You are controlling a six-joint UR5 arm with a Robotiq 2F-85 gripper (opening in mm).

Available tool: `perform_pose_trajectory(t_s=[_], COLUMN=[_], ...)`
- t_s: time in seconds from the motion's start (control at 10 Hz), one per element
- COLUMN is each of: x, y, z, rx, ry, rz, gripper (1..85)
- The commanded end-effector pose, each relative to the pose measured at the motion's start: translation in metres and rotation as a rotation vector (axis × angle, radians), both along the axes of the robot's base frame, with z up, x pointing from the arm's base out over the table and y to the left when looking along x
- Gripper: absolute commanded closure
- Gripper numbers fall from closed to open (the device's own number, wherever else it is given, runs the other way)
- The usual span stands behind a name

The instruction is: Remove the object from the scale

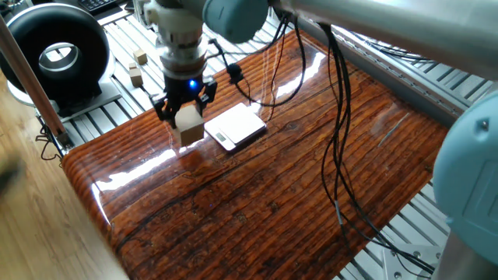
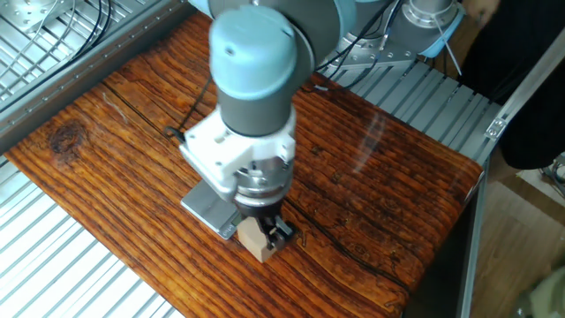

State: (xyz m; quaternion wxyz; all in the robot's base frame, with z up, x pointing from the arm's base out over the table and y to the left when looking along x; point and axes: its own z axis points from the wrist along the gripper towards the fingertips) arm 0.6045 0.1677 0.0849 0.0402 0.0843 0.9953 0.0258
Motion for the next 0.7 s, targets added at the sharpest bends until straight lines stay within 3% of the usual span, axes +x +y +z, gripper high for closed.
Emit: perform_pose_trajectory(t_s=[0.0, 0.3, 0.5, 0.6], x=[-0.005, 0.0, -0.008, -0.009], y=[0.006, -0.005, -0.019, -0.017], z=[-0.009, -0.02, -0.026, -0.026], rx=[0.002, -0.024, -0.059, -0.051], ry=[0.004, -0.007, 0.023, 0.022], rz=[0.064, 0.113, 0.17, 0.167], gripper=[51.7, 51.3, 51.3, 51.3])
